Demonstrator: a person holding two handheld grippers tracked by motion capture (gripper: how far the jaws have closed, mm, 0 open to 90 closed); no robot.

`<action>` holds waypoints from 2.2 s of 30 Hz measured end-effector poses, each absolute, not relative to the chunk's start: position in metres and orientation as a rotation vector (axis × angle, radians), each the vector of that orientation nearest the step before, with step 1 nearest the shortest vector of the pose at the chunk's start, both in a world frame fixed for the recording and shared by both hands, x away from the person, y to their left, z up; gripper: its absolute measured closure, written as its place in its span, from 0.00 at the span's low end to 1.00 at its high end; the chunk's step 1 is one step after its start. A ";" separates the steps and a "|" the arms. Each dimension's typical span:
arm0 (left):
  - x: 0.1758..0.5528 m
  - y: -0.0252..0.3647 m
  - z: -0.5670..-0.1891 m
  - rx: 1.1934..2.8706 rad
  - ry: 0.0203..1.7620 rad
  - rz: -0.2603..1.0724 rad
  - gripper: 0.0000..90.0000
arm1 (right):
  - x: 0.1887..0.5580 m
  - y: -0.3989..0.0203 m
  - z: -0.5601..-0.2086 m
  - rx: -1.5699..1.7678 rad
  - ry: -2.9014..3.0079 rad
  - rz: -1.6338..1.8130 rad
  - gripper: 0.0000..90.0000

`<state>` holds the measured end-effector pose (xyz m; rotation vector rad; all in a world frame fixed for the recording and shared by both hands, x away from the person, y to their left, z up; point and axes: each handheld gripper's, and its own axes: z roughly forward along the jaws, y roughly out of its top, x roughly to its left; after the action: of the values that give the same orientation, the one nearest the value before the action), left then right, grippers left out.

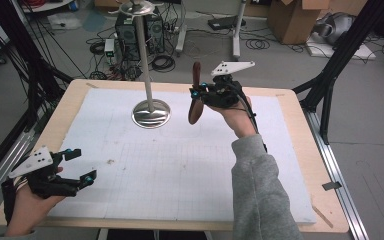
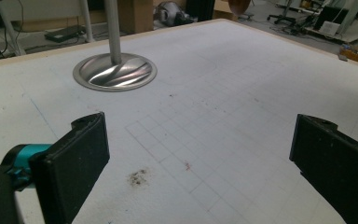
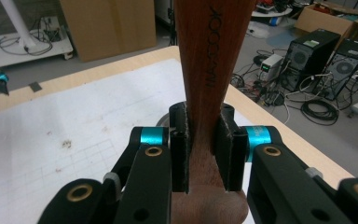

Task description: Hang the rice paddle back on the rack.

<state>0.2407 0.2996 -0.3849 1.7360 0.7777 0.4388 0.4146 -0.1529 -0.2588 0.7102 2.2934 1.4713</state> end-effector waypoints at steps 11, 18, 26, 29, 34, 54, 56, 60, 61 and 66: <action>0.240 0.298 -0.385 1.740 0.780 0.440 0.06 | 0.427 -0.154 -0.253 0.742 2.257 1.466 0.86; 0.239 0.298 -0.384 1.733 0.763 0.448 0.06 | 0.432 -0.149 -0.248 0.741 2.249 1.465 0.86; 0.239 0.300 -0.385 1.730 0.765 0.437 0.06 | 0.439 -0.142 -0.238 0.747 2.227 1.457 0.86; 0.240 0.300 -0.385 1.729 0.768 0.431 0.06 | 0.441 -0.137 -0.234 0.746 2.224 1.458 0.86; 0.240 0.301 -0.385 1.729 0.761 0.420 0.06 | 0.447 -0.129 -0.229 0.748 2.217 1.482 0.86; 0.241 0.304 -0.386 1.736 0.767 0.419 0.06 | 0.468 -0.121 -0.220 0.793 2.220 1.491 0.86; 0.241 0.305 -0.386 1.735 0.766 0.418 0.06 | 0.469 -0.118 -0.218 0.766 2.235 1.496 0.86; 0.239 0.308 -0.387 1.723 0.778 0.411 0.06 | 0.471 -0.111 -0.213 0.732 2.264 1.470 0.86; 0.239 0.308 -0.388 1.720 0.778 0.409 0.06 | 0.472 -0.110 -0.212 0.731 2.264 1.469 0.86; 0.239 0.310 -0.388 1.713 0.785 0.407 0.06 | 0.475 -0.104 -0.209 0.721 2.258 1.492 0.86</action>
<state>0.2387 0.3096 -0.3884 1.7131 0.7853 0.4068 0.4746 -0.1041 -0.2091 0.7206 2.2582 1.4919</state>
